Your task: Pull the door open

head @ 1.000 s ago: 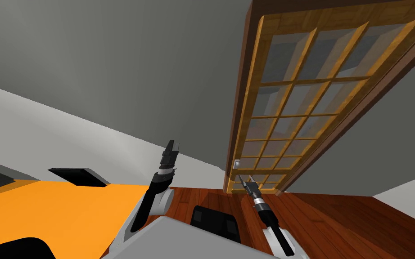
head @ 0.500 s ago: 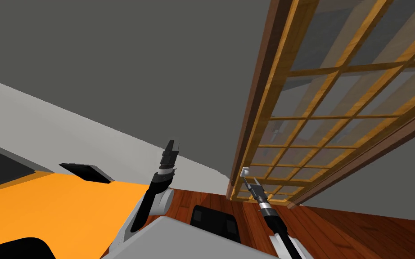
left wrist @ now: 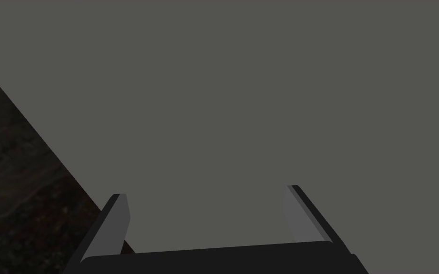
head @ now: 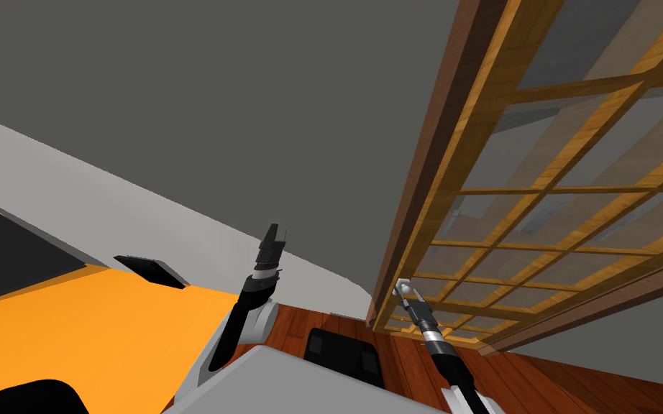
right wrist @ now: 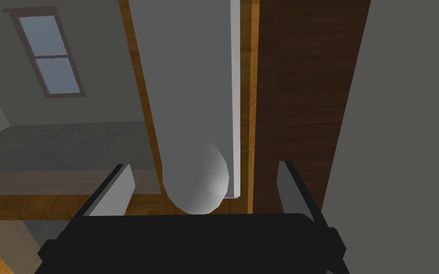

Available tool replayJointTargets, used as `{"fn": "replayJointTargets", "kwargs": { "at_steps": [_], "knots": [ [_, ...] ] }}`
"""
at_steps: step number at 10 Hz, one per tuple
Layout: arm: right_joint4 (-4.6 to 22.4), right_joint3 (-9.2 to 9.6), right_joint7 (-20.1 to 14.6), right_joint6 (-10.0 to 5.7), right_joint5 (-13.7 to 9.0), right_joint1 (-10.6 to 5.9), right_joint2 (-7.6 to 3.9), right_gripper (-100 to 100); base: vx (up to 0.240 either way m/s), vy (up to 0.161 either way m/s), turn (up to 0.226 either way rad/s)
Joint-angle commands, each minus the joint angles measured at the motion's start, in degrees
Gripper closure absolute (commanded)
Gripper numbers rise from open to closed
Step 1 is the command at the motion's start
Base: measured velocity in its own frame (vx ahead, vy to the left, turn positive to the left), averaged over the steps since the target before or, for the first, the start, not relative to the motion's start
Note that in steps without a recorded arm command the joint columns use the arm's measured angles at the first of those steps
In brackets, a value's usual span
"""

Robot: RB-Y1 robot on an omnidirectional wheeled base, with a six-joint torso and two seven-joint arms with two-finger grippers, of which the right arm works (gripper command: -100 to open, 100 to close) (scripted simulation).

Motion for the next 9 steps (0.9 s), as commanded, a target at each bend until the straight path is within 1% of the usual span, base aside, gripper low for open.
{"fn": "replayJointTargets", "kwargs": {
  "at_steps": [1,2,7,8,9],
  "knots": [
    [0.0,0.00,0.0,0.00,0.0,0.00,0.00,-100,0.012,0.000,-0.002],
    [0.0,0.00,0.0,0.00,0.0,0.00,0.00,100,0.000,0.000,0.000],
    [0.0,0.00,0.0,0.00,0.0,0.00,0.00,100,0.000,-0.002,-0.002],
    [0.0,0.29,-1.7,0.10,-0.6,-0.10,-0.12,100,-0.022,-0.011,0.030],
    [0.0,0.47,-2.5,0.11,-0.8,-0.14,-0.14,100,-0.040,-0.021,0.039]
  ]
}}
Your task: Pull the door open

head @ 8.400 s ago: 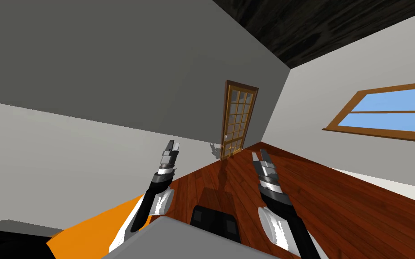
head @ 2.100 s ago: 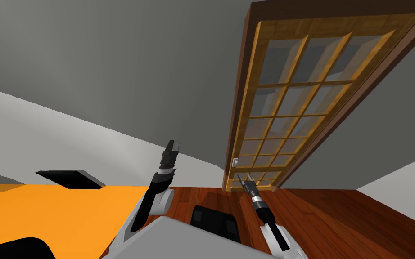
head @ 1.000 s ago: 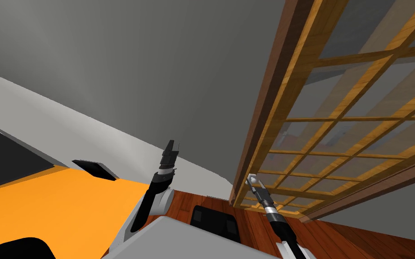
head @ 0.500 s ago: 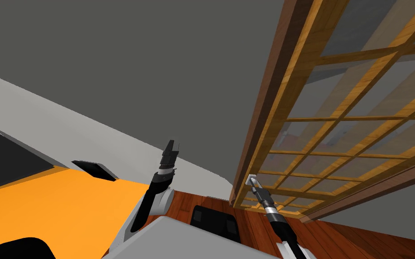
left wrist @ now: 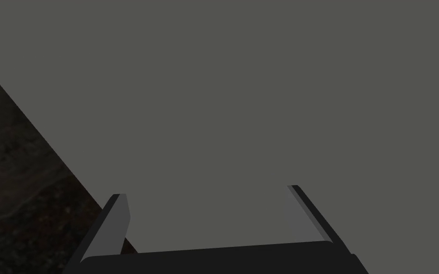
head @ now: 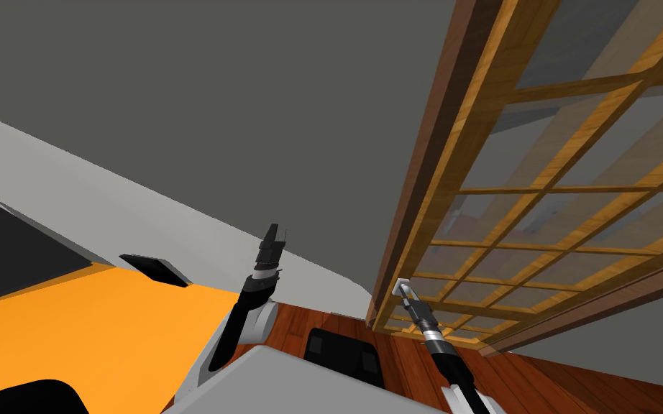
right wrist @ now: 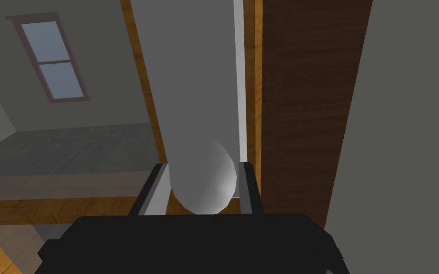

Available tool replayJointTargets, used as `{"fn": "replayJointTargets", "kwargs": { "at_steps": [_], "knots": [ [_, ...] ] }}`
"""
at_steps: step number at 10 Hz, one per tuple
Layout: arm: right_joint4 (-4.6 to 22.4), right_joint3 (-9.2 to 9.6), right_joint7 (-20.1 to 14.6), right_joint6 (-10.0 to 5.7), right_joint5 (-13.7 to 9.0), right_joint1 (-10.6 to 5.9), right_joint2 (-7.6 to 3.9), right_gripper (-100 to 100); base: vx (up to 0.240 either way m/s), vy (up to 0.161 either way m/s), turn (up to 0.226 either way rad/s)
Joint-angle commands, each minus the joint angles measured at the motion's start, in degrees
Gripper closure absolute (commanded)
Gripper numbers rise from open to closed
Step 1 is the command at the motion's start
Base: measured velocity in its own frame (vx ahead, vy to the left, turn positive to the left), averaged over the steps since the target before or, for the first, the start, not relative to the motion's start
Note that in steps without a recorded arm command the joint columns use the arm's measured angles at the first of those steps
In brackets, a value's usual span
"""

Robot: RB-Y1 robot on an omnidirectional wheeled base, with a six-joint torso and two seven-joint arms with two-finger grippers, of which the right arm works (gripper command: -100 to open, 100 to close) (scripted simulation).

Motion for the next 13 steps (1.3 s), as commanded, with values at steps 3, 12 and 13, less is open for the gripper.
{"fn": "replayJointTargets", "kwargs": {
  "at_steps": [3,12,13],
  "knots": [
    [-0.1,0.93,-4.2,0.05,-1.3,-0.13,0.01,100,-0.049,-0.020,0.031],
    [0.0,3.49,-16.4,0.31,-5.1,-0.72,-0.21,100,-0.043,-0.015,0.034],
    [0.0,3.82,-17.9,0.35,-5.6,-0.79,-0.24,100,-0.043,-0.024,0.041]
  ]
}}
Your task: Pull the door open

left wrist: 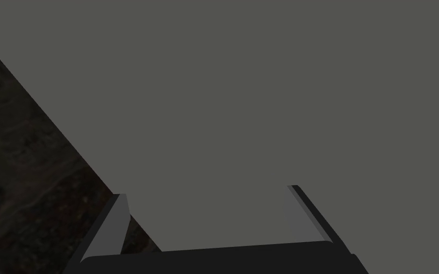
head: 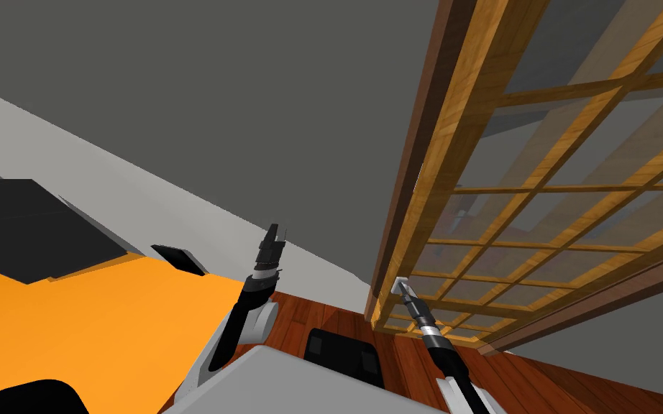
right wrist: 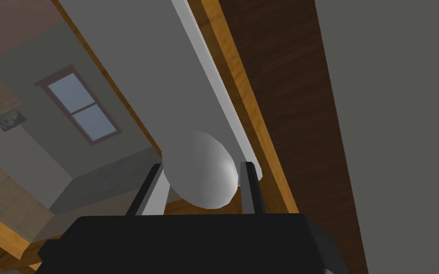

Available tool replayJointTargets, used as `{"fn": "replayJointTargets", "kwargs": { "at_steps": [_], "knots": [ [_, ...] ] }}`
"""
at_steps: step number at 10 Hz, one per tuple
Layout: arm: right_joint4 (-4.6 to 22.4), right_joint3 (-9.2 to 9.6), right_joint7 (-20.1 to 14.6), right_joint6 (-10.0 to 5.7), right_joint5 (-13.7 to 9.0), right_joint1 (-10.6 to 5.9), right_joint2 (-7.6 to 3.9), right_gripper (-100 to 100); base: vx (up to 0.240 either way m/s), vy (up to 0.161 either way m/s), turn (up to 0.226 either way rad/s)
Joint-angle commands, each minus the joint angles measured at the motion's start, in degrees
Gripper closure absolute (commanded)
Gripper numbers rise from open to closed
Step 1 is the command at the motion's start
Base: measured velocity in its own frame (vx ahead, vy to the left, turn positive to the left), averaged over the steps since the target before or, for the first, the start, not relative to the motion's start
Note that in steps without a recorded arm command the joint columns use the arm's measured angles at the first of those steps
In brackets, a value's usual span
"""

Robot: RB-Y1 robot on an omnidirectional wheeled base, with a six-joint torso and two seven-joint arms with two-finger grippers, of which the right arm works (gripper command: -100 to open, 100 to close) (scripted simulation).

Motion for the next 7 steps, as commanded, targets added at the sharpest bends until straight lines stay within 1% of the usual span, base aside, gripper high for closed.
{"fn": "replayJointTargets", "kwargs": {
  "at_steps": [1,4,5,7],
  "knots": [
    [-0.8,0.88,-2.9,0.37,-0.6,0.37,0.32,100,-0.047,-0.029,0.046],
    [-0.8,1.90,-7.7,0.49,-2.2,0.13,0.24,100,-0.047,-0.020,0.040],
    [-0.8,1.90,-8.2,0.49,-2.2,0.13,0.24,100,-0.028,-0.011,0.013],
    [-0.8,2.65,-11.8,0.59,-3.3,-0.04,0.18,100,-0.028,-0.012,0.035]
  ]
}}
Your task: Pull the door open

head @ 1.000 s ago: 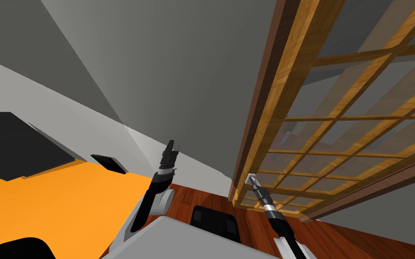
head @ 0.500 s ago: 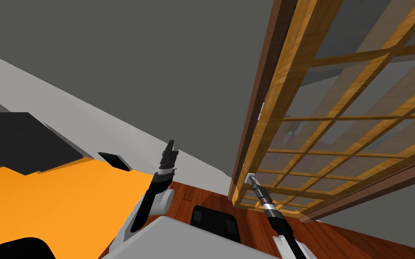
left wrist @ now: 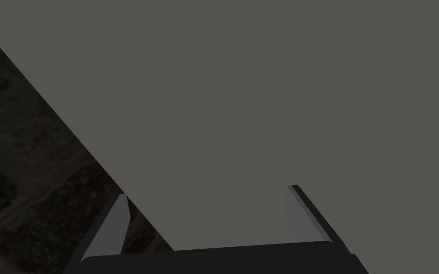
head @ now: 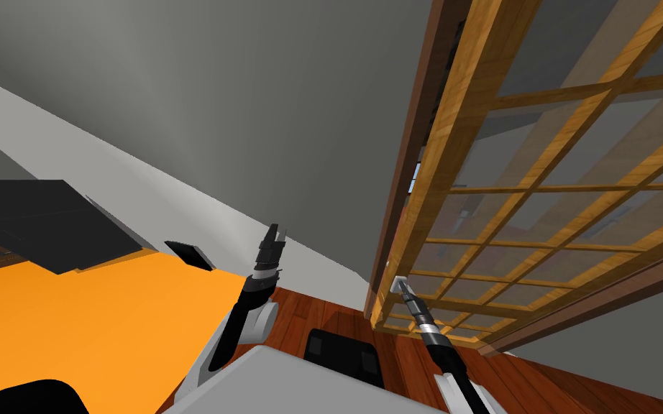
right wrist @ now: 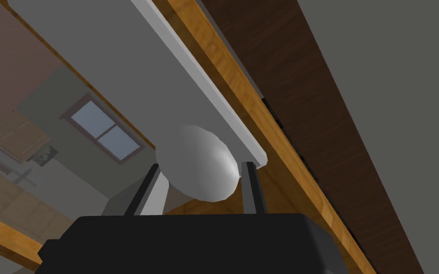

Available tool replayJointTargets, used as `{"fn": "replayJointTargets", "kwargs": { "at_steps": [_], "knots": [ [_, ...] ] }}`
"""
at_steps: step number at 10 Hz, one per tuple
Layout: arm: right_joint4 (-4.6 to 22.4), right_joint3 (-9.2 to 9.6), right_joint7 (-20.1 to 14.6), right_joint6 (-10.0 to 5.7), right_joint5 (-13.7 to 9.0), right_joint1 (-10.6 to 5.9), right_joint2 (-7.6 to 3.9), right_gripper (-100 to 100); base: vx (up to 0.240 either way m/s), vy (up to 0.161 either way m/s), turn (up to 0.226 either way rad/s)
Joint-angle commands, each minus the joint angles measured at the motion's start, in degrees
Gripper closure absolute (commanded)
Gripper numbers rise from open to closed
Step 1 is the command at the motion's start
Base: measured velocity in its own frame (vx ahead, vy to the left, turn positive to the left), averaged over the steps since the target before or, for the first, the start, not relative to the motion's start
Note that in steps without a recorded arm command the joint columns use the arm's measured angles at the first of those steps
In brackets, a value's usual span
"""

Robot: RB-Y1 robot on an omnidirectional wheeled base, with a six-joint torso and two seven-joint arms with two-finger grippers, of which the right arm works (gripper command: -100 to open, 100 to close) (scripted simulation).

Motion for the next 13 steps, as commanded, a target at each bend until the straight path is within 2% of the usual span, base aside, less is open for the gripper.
{"fn": "replayJointTargets", "kwargs": {
  "at_steps": [1,2,12,13],
  "knots": [
    [-0.5,0.68,-1.6,0.06,-0.1,0.25,0.54,100,-0.030,-0.018,0.016],
    [-0.5,0.68,-1.6,0.06,-0.1,0.25,0.54,100,-0.011,-0.007,-0.001],
    [-0.3,3.47,-16.2,0.44,-4.3,-0.39,0.34,100,-0.030,-0.016,0.030],
    [-0.3,3.47,-16.5,0.44,-4.3,-0.39,0.34,100,-0.014,-0.017,0.028]
  ]
}}
